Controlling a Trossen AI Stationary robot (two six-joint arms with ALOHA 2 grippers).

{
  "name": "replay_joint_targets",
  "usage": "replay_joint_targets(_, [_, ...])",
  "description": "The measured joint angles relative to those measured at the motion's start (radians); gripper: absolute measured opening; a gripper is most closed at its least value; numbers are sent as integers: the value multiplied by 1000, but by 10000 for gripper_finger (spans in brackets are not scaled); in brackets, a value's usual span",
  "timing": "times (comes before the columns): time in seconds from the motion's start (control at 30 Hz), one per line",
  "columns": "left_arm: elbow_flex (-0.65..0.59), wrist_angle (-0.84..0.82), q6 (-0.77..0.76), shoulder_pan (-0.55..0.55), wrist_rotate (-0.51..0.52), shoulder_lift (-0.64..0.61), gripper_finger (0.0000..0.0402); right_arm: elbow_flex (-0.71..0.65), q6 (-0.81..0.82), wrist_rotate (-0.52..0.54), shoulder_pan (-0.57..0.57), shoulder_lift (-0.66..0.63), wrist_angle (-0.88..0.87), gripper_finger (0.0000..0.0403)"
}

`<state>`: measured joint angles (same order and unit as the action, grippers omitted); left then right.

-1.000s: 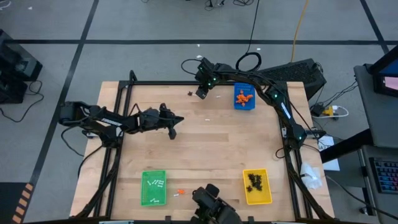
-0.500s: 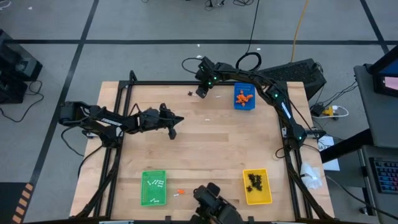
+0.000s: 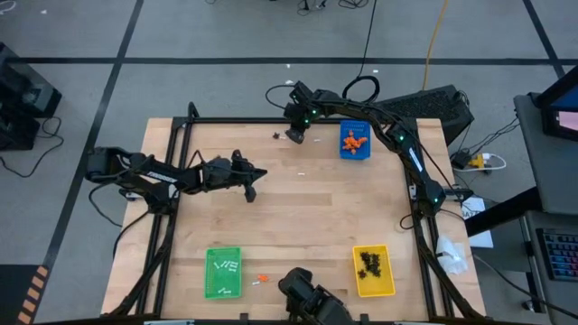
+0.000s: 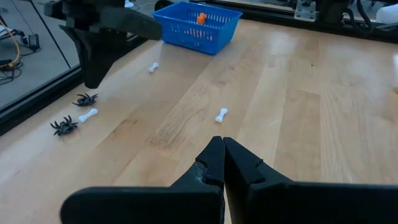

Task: Sort Halloween decoration
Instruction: Put the black spider toy into the yellow bin

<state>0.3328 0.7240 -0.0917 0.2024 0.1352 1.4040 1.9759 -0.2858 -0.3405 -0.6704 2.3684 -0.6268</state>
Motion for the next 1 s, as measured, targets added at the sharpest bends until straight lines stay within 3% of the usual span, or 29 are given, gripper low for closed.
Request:
replay_joint_targets(0.37, [0, -1, 1, 0, 0, 0, 0, 0, -300, 0, -6, 31, 9, 1])
replay_joint_targets(1.0, [1, 1, 28, 0, 0, 0, 0, 0, -374, -56, -12, 58, 66, 0])
